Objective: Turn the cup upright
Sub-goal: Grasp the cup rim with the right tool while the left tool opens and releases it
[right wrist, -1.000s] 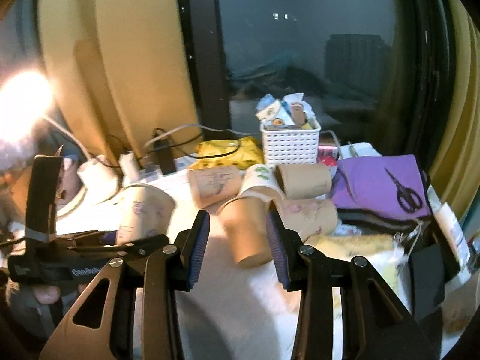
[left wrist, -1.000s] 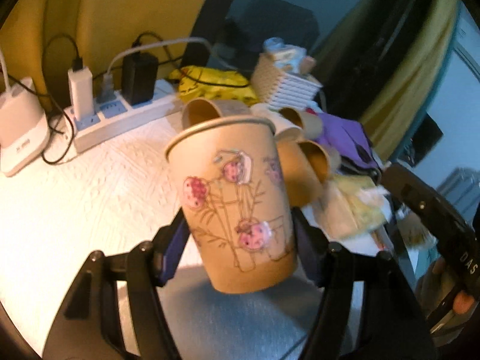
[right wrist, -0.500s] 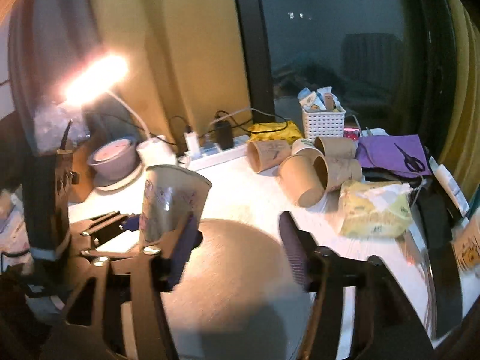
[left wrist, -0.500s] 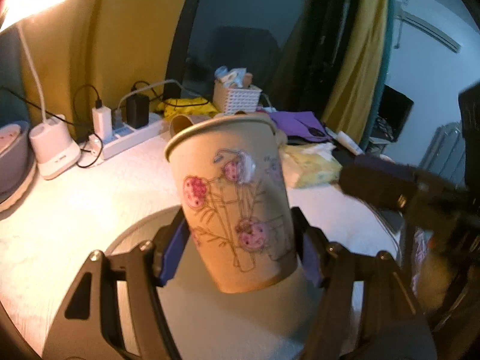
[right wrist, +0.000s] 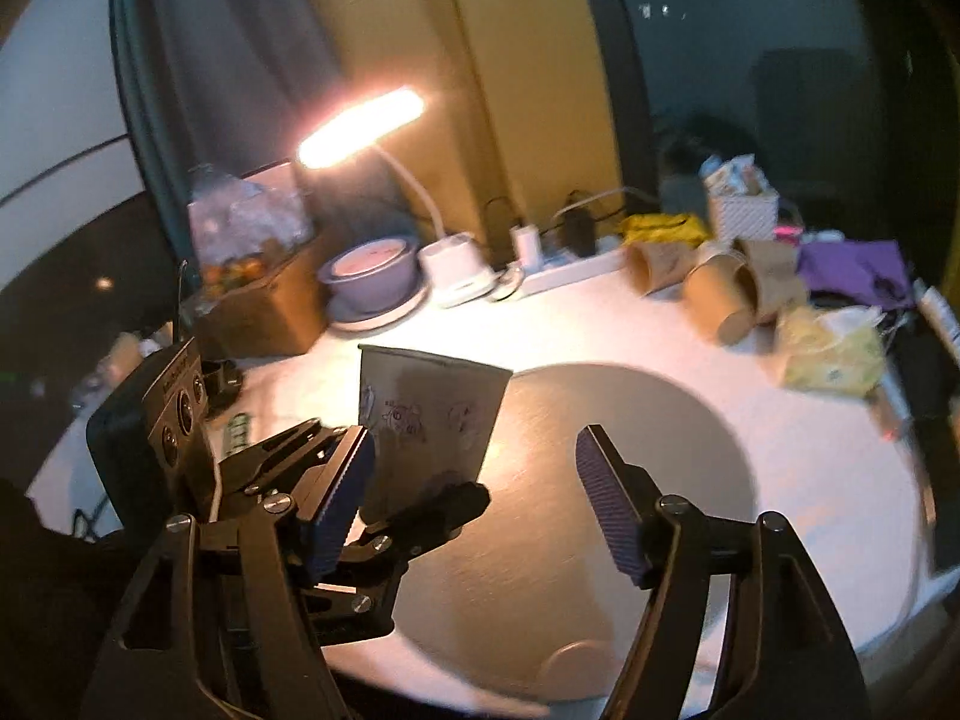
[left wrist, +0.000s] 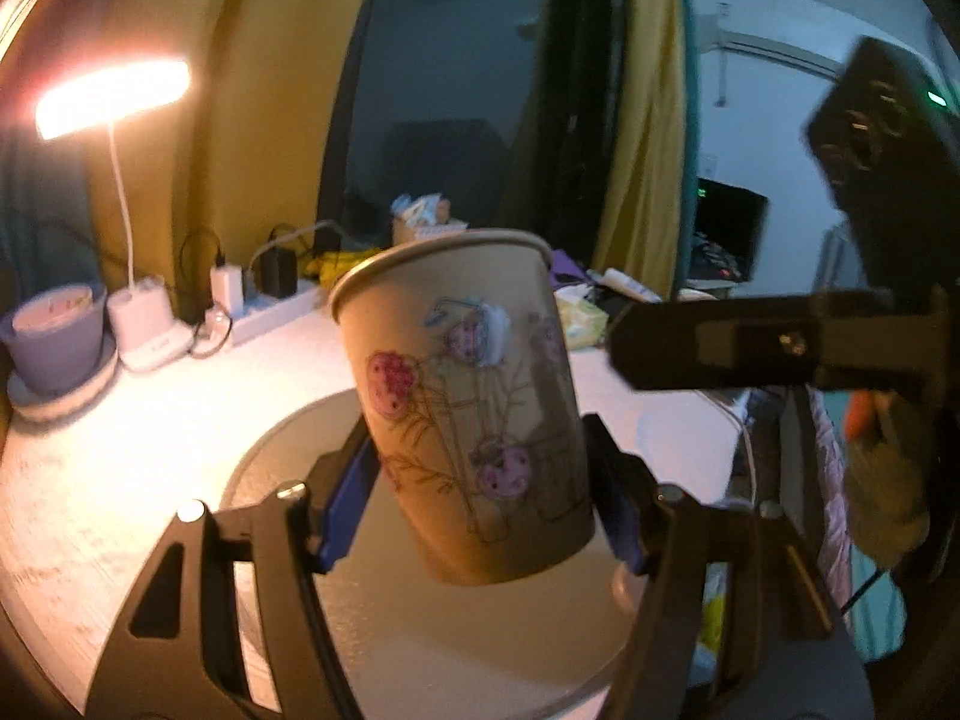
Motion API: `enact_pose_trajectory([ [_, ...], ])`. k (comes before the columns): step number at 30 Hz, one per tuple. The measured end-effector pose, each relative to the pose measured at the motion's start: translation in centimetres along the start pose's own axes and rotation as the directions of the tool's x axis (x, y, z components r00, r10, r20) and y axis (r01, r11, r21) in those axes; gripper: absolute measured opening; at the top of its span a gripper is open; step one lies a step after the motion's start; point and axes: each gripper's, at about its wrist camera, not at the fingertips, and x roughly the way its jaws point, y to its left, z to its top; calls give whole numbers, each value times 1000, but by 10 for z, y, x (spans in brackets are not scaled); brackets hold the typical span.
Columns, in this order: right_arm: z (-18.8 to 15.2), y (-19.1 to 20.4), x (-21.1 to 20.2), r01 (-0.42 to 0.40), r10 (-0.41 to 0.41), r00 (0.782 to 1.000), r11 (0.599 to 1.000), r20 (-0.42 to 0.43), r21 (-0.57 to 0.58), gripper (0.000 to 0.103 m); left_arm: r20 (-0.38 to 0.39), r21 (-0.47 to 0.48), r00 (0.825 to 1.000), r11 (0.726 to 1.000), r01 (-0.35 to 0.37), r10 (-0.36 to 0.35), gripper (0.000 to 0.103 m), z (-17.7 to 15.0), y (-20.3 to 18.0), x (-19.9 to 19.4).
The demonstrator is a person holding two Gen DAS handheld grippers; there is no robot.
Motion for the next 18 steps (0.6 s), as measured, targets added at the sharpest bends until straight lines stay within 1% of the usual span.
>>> enact_pose_trajectory([
  [2, -3, 3, 3, -28, 29, 1000, 999, -10, 30, 73, 9, 57, 1000, 998, 12, -13, 66, -1, -1, -3],
  [5, -4, -1, 10, -45, 48, 999, 994, -19, 102, 73, 14, 107, 999, 993, 51, -53, 66, -2, -1, -1],
  [7, -3, -6, 14, -67, 70, 997, 986, -15, 152, 73, 1, 124, 996, 988, 90, -91, 66, -3, -2, 1],
  [10, 0, -11, 15, -76, 77, 997, 974, 4, 213, 73, -10, 127, 989, 981, 146, -146, 67, -1, -3, 4],
  [13, 1, -16, 13, -85, 82, 996, 963, 19, 258, 73, -18, 145, 983, 972, 183, -182, 66, 1, -11, 4],
  [18, -2, -29, 8, -112, 104, 994, 943, 42, 314, 73, -36, 186, 977, 959, 213, -210, 67, 4, -31, 10],
])
